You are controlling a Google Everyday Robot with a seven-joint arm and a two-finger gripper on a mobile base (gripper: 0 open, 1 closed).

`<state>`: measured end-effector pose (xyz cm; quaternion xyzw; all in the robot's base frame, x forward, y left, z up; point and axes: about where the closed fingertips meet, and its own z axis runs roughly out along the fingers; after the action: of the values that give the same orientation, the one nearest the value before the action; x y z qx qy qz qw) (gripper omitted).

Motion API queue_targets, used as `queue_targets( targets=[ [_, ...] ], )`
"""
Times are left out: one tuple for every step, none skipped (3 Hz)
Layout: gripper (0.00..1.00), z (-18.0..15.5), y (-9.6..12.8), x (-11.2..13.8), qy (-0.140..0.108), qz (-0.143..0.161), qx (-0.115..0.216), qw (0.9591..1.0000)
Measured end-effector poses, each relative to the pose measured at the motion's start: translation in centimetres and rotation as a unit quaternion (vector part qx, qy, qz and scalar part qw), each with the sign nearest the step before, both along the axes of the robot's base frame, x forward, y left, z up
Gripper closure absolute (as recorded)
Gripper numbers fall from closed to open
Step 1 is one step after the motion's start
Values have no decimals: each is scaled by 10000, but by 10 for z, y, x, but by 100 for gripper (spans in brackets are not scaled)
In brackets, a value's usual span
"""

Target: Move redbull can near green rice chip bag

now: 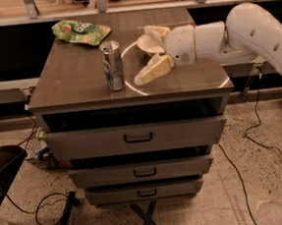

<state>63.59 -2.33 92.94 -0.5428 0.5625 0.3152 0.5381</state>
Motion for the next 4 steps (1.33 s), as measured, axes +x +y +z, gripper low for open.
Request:
queue_targets(
  targets=[
    [0,-14,14,7,180,123,287,9994],
    [0,-25,33,13,307,306,746,9963],
    [0,-29,54,17,395,512,1060,9923],
    [13,-27,74,18,469,726,1175,9893]
  ],
)
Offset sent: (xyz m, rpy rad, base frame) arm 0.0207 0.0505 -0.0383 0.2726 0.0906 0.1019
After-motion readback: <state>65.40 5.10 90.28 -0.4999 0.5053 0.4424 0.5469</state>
